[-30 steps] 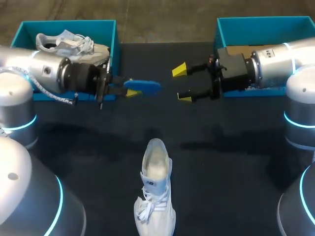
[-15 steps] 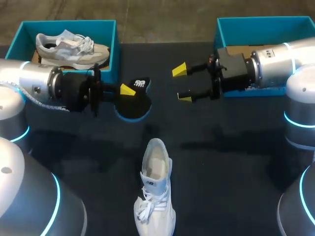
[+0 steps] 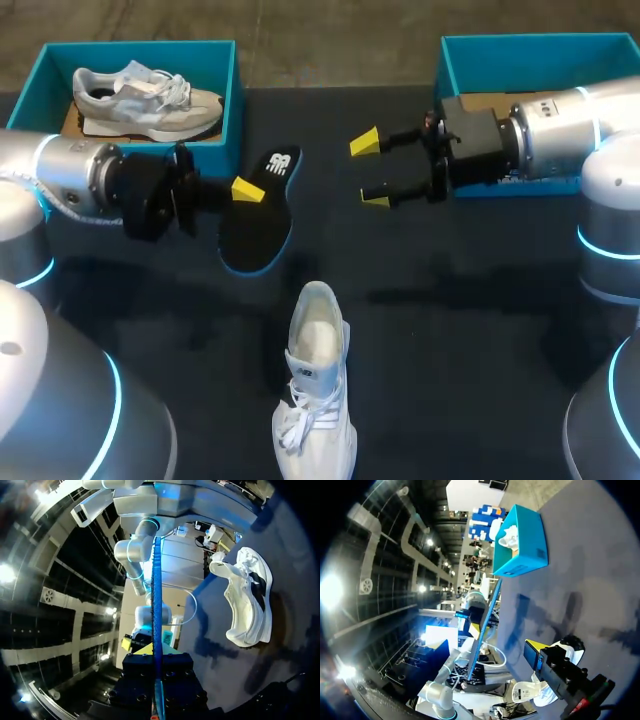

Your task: Take the shoe out of the shoebox, open the shoe tongue, remove and reinsert the insole, then place the shoe into the shoebox

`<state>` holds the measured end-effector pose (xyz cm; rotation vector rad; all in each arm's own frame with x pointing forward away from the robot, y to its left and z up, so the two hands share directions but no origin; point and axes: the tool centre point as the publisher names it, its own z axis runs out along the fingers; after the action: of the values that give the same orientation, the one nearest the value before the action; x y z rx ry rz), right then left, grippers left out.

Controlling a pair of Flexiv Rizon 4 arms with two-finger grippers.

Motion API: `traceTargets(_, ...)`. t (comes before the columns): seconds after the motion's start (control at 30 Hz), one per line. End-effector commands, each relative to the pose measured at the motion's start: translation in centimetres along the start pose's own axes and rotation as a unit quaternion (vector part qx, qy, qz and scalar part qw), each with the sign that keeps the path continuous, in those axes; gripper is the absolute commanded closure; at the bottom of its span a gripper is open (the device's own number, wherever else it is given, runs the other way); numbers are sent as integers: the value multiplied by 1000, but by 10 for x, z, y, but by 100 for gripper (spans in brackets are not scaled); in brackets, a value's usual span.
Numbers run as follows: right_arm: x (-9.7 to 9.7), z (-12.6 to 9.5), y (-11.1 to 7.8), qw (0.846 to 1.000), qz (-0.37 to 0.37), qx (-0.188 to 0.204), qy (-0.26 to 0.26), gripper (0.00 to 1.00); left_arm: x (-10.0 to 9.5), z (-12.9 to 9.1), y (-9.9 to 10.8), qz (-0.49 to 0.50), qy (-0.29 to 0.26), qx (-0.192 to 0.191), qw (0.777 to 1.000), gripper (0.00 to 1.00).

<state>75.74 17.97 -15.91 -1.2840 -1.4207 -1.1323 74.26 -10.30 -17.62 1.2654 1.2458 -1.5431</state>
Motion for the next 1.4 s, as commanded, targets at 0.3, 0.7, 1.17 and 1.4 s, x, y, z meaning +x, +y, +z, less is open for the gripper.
traceTargets(0.3,0,2,0,1000,0,-1,0,0,-30,-6,-3,149,62,-55,985,100)
traceTargets(0.7,0,2,0,1000,0,-1,0,0,-28,-11,12,156,79,-78,981,100)
traceTargets(1.17,0,2,0,1000,0,-1,0,0,-29,-10,21,139,84,-93,982,100)
traceTargets(1.4,1,14,0,1000,-15,0,4,0,-29,-10,21,139,84,-93,982,100)
